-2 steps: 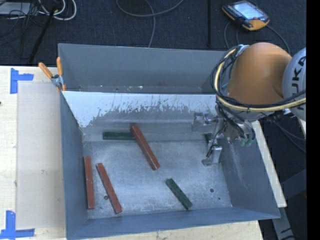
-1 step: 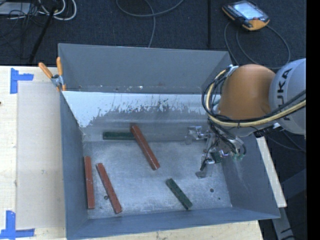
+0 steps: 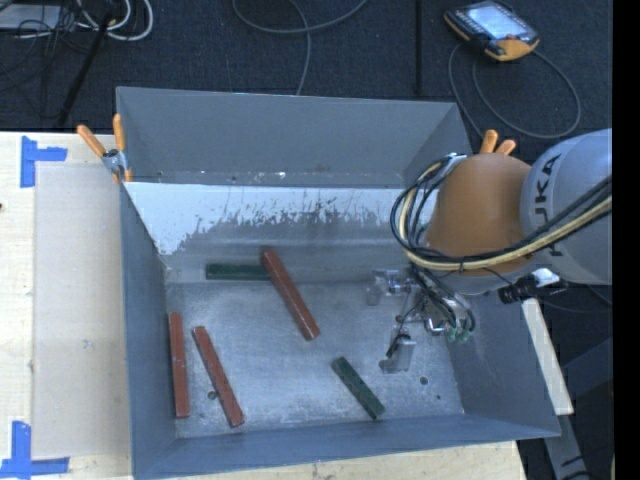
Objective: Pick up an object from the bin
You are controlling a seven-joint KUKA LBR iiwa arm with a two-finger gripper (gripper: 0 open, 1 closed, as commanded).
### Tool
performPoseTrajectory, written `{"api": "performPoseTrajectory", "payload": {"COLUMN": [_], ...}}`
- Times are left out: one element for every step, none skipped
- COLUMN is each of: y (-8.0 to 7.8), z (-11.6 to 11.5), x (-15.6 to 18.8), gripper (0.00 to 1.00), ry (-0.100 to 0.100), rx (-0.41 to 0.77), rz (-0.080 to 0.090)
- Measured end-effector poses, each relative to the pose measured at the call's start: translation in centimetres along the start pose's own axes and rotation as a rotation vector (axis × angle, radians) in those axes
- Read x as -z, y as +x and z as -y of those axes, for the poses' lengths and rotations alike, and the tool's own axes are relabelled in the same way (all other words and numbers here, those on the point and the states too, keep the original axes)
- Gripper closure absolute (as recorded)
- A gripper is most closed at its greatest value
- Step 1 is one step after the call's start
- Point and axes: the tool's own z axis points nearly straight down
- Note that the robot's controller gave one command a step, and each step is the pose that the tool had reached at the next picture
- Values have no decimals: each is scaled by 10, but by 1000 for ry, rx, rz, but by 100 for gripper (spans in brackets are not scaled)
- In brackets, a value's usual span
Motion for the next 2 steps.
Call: {"api": "performPoseTrajectory", "payload": {"y": [22, 30], "z": [-11, 4], "x": [-26, -43], "gripper": [0, 0], "ry": [1, 0], "rx": [169, 345], "rz": [5, 3]}}
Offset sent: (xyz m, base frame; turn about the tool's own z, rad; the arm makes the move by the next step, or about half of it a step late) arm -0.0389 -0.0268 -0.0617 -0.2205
